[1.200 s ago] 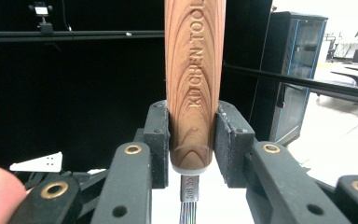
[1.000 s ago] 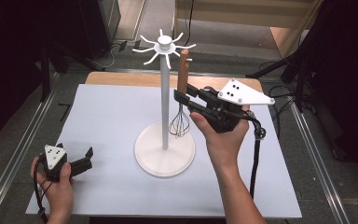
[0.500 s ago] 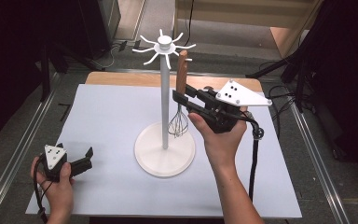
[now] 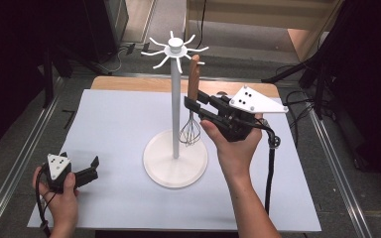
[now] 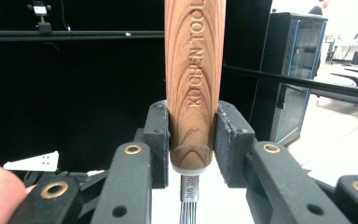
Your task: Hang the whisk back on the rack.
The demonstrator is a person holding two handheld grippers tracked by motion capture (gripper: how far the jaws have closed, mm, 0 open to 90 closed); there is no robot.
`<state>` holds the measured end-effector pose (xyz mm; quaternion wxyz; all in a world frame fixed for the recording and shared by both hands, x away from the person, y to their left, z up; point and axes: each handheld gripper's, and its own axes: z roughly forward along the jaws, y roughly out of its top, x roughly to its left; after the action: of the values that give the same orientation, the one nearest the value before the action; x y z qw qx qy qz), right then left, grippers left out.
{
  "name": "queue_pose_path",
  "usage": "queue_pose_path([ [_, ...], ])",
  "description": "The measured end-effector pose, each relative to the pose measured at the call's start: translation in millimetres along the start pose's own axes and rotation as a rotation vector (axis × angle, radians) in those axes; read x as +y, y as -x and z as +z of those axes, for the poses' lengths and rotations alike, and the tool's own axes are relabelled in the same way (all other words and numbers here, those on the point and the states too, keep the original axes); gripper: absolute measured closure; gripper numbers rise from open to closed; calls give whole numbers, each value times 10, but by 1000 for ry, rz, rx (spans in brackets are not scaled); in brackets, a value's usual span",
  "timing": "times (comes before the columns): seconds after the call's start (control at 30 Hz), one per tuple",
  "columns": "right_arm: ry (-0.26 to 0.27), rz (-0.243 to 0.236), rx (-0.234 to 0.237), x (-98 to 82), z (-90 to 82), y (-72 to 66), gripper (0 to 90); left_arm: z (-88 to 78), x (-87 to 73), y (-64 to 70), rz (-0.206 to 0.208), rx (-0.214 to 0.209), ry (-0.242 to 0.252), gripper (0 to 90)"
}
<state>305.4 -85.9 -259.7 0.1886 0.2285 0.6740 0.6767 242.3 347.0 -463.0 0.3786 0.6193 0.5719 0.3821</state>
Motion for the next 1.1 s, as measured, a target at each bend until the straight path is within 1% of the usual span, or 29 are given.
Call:
queue_pose_path([
  [0.23,3,3,3,-13,0,-4,705,0,0,0,0,0,0,0],
  [0.37,3,-12,2,-10,-7,-7,704,-1,0,0,1,0,0,0],
  [0.47,4,-2,18,-14,-16,0,702,0,0,1,1,0,0,0],
  [0.57,7,-2,12,-14,-30,3,695,0,0,0,0,0,0,0],
  [0.67,15,9,18,-12,-39,13,637,0,0,1,1,0,0,0],
  [0.73,14,4,21,-10,-41,14,598,-1,0,1,1,0,0,0],
  [0.83,7,-6,11,-10,-46,6,545,0,0,1,1,0,0,0],
  [0.97,31,-7,9,-15,-75,4,458,-1,0,1,1,0,1,0],
  [1.03,43,-6,15,-15,-91,12,390,-1,0,1,2,0,0,0],
  [1.1,34,0,29,-13,-99,19,324,-1,0,3,3,0,-1,0],
])
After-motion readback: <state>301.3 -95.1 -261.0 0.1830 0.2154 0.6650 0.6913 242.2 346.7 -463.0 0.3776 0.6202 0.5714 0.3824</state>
